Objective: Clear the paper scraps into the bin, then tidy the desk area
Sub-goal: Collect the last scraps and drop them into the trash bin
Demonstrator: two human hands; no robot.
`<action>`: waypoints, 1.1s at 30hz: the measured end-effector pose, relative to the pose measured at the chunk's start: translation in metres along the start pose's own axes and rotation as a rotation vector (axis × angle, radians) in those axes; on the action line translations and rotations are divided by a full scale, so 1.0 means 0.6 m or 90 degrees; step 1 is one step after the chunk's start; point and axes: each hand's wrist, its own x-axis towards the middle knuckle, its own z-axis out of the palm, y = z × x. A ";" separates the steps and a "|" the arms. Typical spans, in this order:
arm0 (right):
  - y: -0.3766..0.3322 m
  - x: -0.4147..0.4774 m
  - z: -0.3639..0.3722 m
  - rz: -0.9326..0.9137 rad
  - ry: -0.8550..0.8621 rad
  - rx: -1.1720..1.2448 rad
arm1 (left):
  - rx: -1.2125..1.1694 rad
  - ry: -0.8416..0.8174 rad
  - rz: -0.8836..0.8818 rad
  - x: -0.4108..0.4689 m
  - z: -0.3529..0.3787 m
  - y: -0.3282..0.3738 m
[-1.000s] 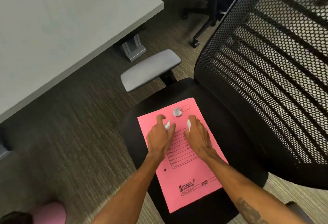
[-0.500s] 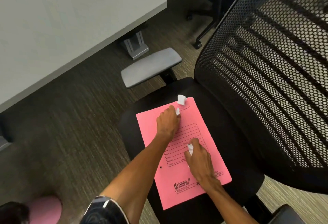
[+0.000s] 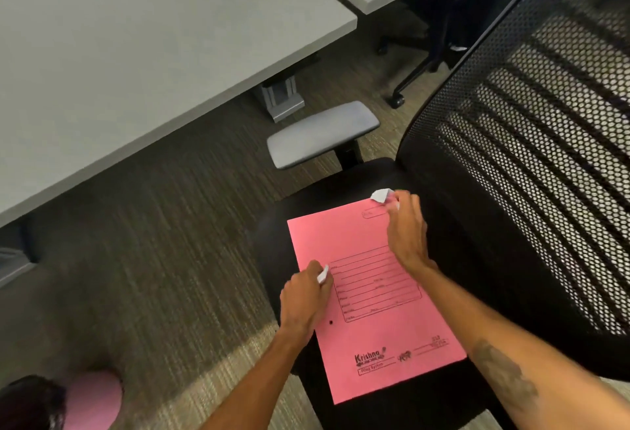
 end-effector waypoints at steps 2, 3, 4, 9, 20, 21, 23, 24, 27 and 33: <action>-0.018 0.046 -0.001 0.013 0.003 -0.050 | -0.018 -0.003 -0.011 -0.009 -0.002 -0.021; -0.022 0.063 0.000 0.030 -0.005 -0.072 | -0.029 -0.002 -0.015 -0.013 -0.002 -0.028; -0.025 0.077 0.003 0.049 -0.016 -0.091 | -0.041 0.001 -0.017 -0.016 -0.002 -0.033; -0.026 0.100 0.038 0.056 -0.094 -0.182 | -0.078 0.021 -0.024 -0.018 -0.005 -0.049; -0.063 0.050 0.076 -0.035 -0.052 -0.145 | -0.248 0.049 -0.108 -0.031 -0.027 -0.080; -0.071 0.034 0.083 -0.041 -0.049 -0.116 | -0.314 0.065 -0.142 -0.033 -0.031 -0.082; -0.087 -0.004 0.101 -0.052 -0.069 -0.079 | -0.414 0.087 -0.185 -0.040 -0.042 -0.091; -0.099 -0.027 0.114 -0.053 -0.080 -0.065 | -0.433 0.097 -0.192 -0.044 -0.050 -0.100; -0.132 -0.093 0.156 -0.035 -0.096 -0.013 | -0.492 0.117 -0.239 -0.055 -0.076 -0.132; -0.216 -0.233 0.251 0.014 -0.198 0.038 | -0.593 0.148 -0.380 -0.098 -0.140 -0.246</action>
